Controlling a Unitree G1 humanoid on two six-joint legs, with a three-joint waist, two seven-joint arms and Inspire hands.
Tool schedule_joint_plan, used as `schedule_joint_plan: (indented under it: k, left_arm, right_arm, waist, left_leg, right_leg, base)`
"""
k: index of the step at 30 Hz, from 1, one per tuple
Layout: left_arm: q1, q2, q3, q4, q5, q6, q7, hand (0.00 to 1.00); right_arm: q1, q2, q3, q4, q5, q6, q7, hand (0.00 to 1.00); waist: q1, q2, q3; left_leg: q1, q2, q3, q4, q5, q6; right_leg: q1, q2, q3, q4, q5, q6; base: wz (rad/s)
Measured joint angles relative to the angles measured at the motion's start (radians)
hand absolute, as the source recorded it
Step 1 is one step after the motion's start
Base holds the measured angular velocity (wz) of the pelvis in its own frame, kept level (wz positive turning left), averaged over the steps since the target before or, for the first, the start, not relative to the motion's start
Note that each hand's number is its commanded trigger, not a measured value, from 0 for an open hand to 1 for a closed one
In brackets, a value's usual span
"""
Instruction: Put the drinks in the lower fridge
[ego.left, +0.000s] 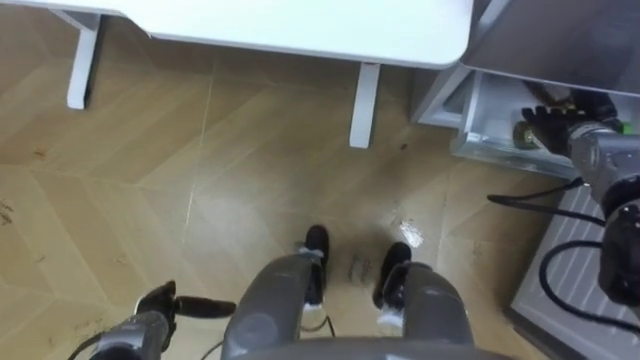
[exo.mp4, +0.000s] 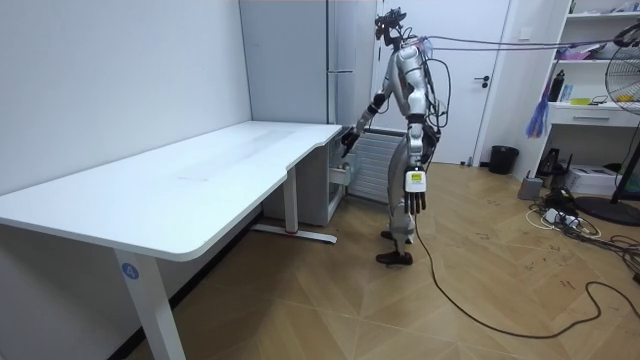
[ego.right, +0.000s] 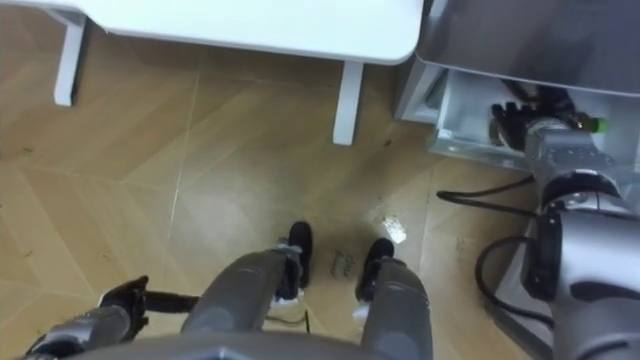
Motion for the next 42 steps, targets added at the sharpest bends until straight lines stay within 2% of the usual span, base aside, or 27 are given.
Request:
schedule_joint_plan:
  k: [2,6,9,11,12,13,14,17,19,24,28,34,39,42]
  left_arm:
    - [0.001,0.0,0.022,0.0,-0.001,0.0,0.0,0.0]
    - [0.006,-0.003,0.038,-0.009,0.001,0.002,0.002,0.0]
    - [0.007,-0.006,0.039,-0.009,0.009,-0.001,0.002,0.0]
    - [0.008,-0.007,0.038,-0.009,0.009,-0.002,0.003,0.0]
    - [0.008,-0.007,0.032,-0.009,0.009,-0.004,0.003,0.0]
    - [0.009,-0.007,0.028,-0.005,0.009,-0.008,0.003,0.0]
    - [0.01,-0.007,0.026,-0.005,0.009,-0.01,0.004,0.0]
    - [0.029,-0.006,0.025,-0.009,0.011,-0.017,0.009,0.0]
    - [0.03,-0.006,0.026,-0.008,0.021,-0.02,0.007,0.0]
    - [0.064,-0.006,0.025,-0.009,0.016,-0.021,-0.002,0.0]
    - [0.083,-0.005,0.025,-0.011,0.017,-0.021,0.001,0.0]
    - [0.101,-0.001,0.026,-0.019,0.019,-0.021,0.002,0.0]
    - [0.11,-0.001,0.038,-0.047,0.02,-0.022,0.001,0.0]
    - [0.111,-0.001,0.038,-0.063,0.018,-0.039,0.001,0.0]
  right_arm:
    - [0.021,0.0,0.0,0.0,-0.012,0.008,0.002,0.0]
    - [0.077,0.003,0.0,0.0,-0.036,0.021,0.032,0.0]
    - [0.104,0.016,0.0,-0.001,-0.041,0.021,0.049,0.0]
    - [0.114,0.027,0.0,-0.002,-0.055,0.021,0.052,0.0]
    - [0.123,0.027,0.001,-0.002,-0.058,0.021,0.053,0.0]
    - [0.136,0.028,0.0,-0.002,-0.06,0.019,0.058,0.0]
    - [0.142,0.028,0.0,-0.002,-0.063,0.018,0.067,0.0]
    - [0.179,0.026,-0.002,-0.025,-0.072,0.005,0.094,0.0]
    - [0.187,0.025,-0.015,-0.025,-0.075,-0.009,0.098,0.0]
    - [0.229,0.025,-0.049,-0.059,-0.074,-0.048,0.093,0.0]
    - [0.278,0.026,-0.047,-0.066,-0.091,-0.073,0.084,0.0]
    - [0.358,0.026,-0.006,-0.068,-0.163,-0.072,0.087,0.0]
    - [0.407,0.031,0.016,-0.103,-0.235,-0.072,0.1,0.0]
    - [0.42,0.044,0.04,-0.121,-0.262,-0.074,0.107,0.0]
  waist:
    - [0.0,0.002,-0.0013]
    - [-0.002,0.01,-0.0088]
    - [-0.019,0.007,-0.0123]
    - [-0.03,0.0,-0.0185]
    - [-0.035,-0.003,-0.0237]
    - [-0.041,-0.005,-0.0322]
    - [-0.045,-0.006,-0.0341]
    - [-0.057,-0.016,-0.051]
    - [-0.069,-0.023,-0.0543]
    - [-0.085,-0.023,-0.0557]
    - [-0.083,-0.018,-0.0512]
    - [-0.081,-0.012,-0.0476]
    - [-0.087,-0.019,-0.0437]
    - [-0.089,-0.028,-0.0403]
  left_leg:
    - [0.028,-0.001,0.01,-0.008,0.0,0.0]
    - [0.096,-0.006,0.012,-0.032,0.0,0.0]
    - [0.144,-0.007,0.013,-0.061,0.0,0.0]
    - [0.166,-0.006,0.014,-0.073,0.0,0.0]
    - [0.174,-0.006,0.014,-0.073,0.0,0.0]
    - [0.18,-0.006,0.014,-0.073,0.0,0.0]
    - [0.185,-0.006,0.014,-0.073,0.0,0.0]
    - [0.214,0.005,0.015,-0.083,-0.003,0.005]
    - [0.215,0.01,0.015,-0.083,-0.007,0.008]
    - [0.23,0.016,0.021,-0.083,-0.008,0.007]
    - [0.245,0.026,0.04,-0.084,-0.009,0.008]
    - [0.275,0.025,0.064,-0.111,-0.008,0.007]
    - [0.329,0.025,0.065,-0.145,-0.011,0.002]
    - [0.345,0.027,0.067,-0.147,-0.016,-0.003]
  right_leg:
    - [0.031,0.003,0.0,-0.014,0.003,0.005]
    - [0.112,0.01,0.001,-0.064,0.013,0.019]
    - [0.154,0.014,-0.001,-0.08,0.014,0.021]
    - [0.169,0.015,0.0,-0.083,0.015,0.022]
    - [0.179,0.016,0.0,-0.086,0.015,0.022]
    - [0.193,0.021,-0.002,-0.099,0.019,0.022]
    - [0.2,0.023,-0.002,-0.103,0.022,0.022]
    - [0.233,0.042,0.004,-0.137,0.039,0.019]
    - [0.236,0.05,0.008,-0.145,0.041,0.017]
    - [0.259,0.06,0.016,-0.167,0.053,0.026]
    - [0.264,0.068,0.033,-0.186,0.068,0.026]
    - [0.277,0.072,0.057,-0.189,0.073,0.019]
    - [0.328,0.077,0.055,-0.22,0.071,0.02]
    - [0.35,0.082,0.054,-0.231,0.07,0.02]
  base:
    - [-0.02]
    - [-0.04]
    - [0.02]
    - [-0.05]
    - [0.0]
    - [0.0]
    - [0.0]
    - [-0.1]
    - [0.0]
    - [-0.07]
    - [-0.14]
    - [-0.13]
    - [-0.03]
    - [-0.01]
